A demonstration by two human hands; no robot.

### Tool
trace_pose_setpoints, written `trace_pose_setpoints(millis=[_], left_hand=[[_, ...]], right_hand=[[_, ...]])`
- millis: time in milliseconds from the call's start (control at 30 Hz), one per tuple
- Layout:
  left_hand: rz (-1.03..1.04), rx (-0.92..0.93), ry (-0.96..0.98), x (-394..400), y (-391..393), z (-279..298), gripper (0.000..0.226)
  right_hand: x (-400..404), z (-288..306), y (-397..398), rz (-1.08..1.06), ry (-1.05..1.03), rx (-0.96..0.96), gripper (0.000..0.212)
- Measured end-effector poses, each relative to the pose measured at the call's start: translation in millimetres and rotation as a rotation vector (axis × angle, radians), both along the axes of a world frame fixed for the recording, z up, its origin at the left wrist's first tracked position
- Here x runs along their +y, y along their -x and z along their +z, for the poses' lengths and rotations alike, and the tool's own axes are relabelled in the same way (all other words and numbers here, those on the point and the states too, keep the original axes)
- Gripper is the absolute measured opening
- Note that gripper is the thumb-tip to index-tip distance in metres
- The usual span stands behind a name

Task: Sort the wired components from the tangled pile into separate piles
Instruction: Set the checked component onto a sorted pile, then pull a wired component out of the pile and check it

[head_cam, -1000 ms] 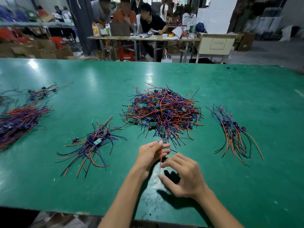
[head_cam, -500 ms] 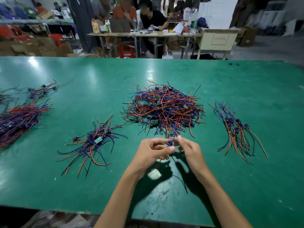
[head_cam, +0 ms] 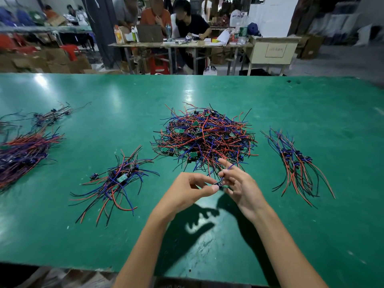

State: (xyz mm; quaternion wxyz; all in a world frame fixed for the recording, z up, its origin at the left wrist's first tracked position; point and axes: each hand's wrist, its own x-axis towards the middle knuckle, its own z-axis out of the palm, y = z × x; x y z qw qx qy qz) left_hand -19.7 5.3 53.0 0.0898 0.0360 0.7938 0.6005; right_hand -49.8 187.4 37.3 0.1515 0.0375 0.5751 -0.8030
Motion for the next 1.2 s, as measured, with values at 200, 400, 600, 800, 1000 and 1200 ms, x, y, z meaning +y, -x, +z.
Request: trace_pose_setpoints(millis=[200,400,600,800,1000,1200], left_hand=[[0.058,0.010,0.197,4.3,1.0,-9.3,0.013],[0.091,-0.027,0.265,-3.3,-3.2,-13.7,0.027],[0.092,-0.131,0.096,-0.9,-9.8,-18.9,0.027],[0.067,-0.165,0.098,0.1,-13.7,-23.5,0.028],[0.017,-0.102,-0.026,11.5,-6.7,-23.9,0.028],[0.124,-0.146,-0.190,20.2,-7.9,-32.5,0.020]], right_hand=[[4.2,-5.5,-4.4,-0.034,0.022,-0.012,0.028],[6.8,-10.9,-10.7,0.024,-0.116,0.099,0.029],[-3.5,-25.1,-11.0,-0.097,-0.074,0.116,0.026],[-10.5,-29.9,-12.6,-0.145,-0.052,0.155,0.029],[-13.5,-34.6,-19.8,-0.128,-0.116,0.236,0.022],[-16.0,-47.1,-23.3,-0.190,-0.309,0.312,0.016]])
